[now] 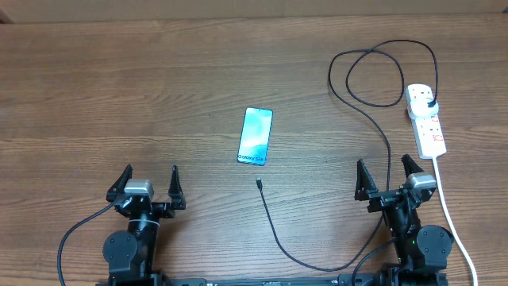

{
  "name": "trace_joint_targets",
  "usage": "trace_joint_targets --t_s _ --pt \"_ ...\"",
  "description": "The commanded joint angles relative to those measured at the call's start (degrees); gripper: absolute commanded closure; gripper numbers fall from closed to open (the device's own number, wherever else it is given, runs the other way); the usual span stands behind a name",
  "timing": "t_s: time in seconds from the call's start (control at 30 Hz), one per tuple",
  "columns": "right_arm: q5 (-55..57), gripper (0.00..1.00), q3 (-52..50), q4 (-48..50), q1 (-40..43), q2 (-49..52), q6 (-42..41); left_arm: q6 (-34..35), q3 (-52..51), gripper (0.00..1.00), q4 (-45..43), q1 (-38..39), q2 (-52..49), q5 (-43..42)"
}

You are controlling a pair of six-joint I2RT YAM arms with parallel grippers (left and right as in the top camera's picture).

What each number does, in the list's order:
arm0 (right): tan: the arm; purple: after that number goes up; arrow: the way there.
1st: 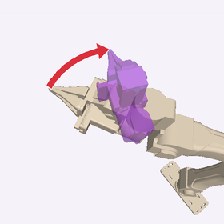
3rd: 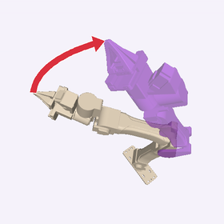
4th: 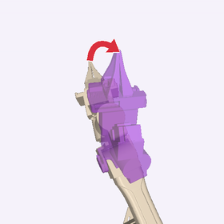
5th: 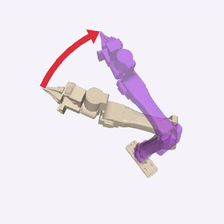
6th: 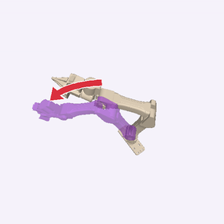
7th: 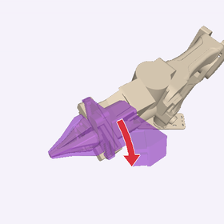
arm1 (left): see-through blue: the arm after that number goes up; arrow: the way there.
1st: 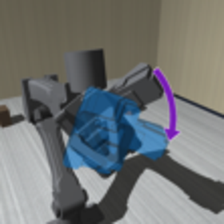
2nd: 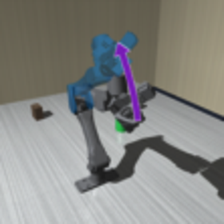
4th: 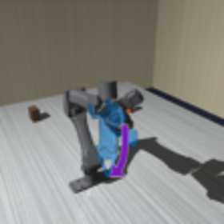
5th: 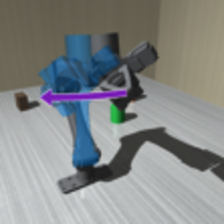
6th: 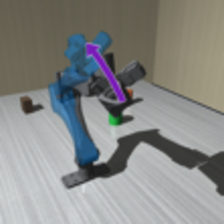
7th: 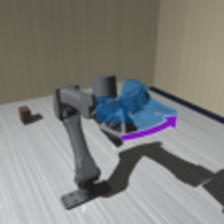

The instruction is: Plug charger to phone and switch on socket

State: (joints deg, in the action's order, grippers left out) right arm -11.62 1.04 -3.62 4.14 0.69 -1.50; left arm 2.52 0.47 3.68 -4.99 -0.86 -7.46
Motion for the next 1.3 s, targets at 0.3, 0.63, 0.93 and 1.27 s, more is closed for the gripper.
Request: trace_joint_targets --t_s 0.3,0.63,0.93,1.27 --pt "0.15 0.00 -0.59 0.04 3.43 -0.52 -0.13 -1.27 -0.20 0.00 0.20 -0.13 0.61 0.39" --pt "0.15 0.00 -0.59 0.04 4.24 -0.52 -0.13 -1.27 -0.20 0.01 0.20 -0.13 0.61 0.39" --pt "0.15 0.00 -0.59 0.04 4.24 -0.52 -0.13 -1.27 -0.20 0.00 0.20 -0.13 0.61 0.39" --pt "0.13 0.00 -0.59 0.04 4.24 -0.52 -0.13 -1.27 -0.20 0.00 0.20 -0.13 0.61 0.39"
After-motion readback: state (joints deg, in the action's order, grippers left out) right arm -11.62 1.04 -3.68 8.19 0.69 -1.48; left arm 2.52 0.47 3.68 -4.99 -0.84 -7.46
